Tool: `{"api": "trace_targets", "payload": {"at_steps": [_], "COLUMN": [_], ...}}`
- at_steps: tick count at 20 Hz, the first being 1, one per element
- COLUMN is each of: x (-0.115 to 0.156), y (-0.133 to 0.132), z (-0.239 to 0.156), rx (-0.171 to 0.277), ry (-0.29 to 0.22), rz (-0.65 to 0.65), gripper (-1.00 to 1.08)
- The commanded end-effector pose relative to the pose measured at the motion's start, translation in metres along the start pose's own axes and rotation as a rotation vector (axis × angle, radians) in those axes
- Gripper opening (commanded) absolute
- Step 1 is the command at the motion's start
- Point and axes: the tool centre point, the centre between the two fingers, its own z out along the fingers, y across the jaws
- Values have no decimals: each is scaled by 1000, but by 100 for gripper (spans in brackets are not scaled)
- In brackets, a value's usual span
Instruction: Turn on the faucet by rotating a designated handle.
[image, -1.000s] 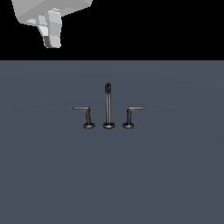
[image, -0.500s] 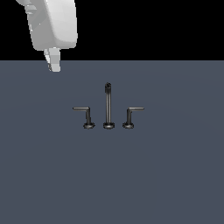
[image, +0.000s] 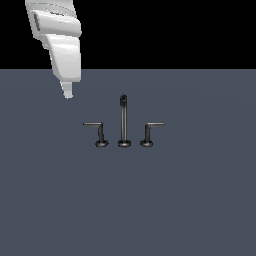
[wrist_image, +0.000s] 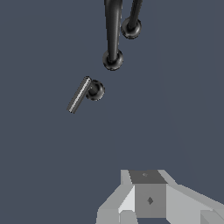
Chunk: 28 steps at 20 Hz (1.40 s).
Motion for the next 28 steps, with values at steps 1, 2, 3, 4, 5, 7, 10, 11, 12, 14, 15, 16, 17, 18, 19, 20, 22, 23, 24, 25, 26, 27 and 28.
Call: {"api": "trace_targets", "payload": {"at_steps": [1,2,3,4,5,7,10,11,12,14,15,16,17,18,19,20,22,23,24,25,26,27,28], "x": [4,6,7,9,11,16,24,27,30,37,41,45,48,52,56,59,66,69,72,75,77,80,82], "y": [-11,-15,-20,-24,-28,-37,-51,-56,-60,-70,-74,-79,-83,-87,-91,-94,-101,-104,-107,-109,-111,-113,-115], "z": [11,15,19,24,28,37,52,57,62,73,78,83,88,92,97,101,109,112,115,118,121,123,126], "rx": [1,2,2,2,2,2,2,2,3,3,3,3,3,3,3,3,3,4,4,4,4,4,4], "ry": [2,3,3,4,5,7,11,12,14,16,18,19,20,22,23,24,25,26,26,27,27,28,28], "rz": [43,61,78,95,113,150,208,228,249,292,313,334,354,373,392,410,443,459,473,486,498,509,518], "gripper": [-100,-100,-100,-100,-100,-100,-100,-100,-100,-100,-100,-100,-100,-100,-100,-100,-100,-100,-100,-100,-100,-100,-100]}}
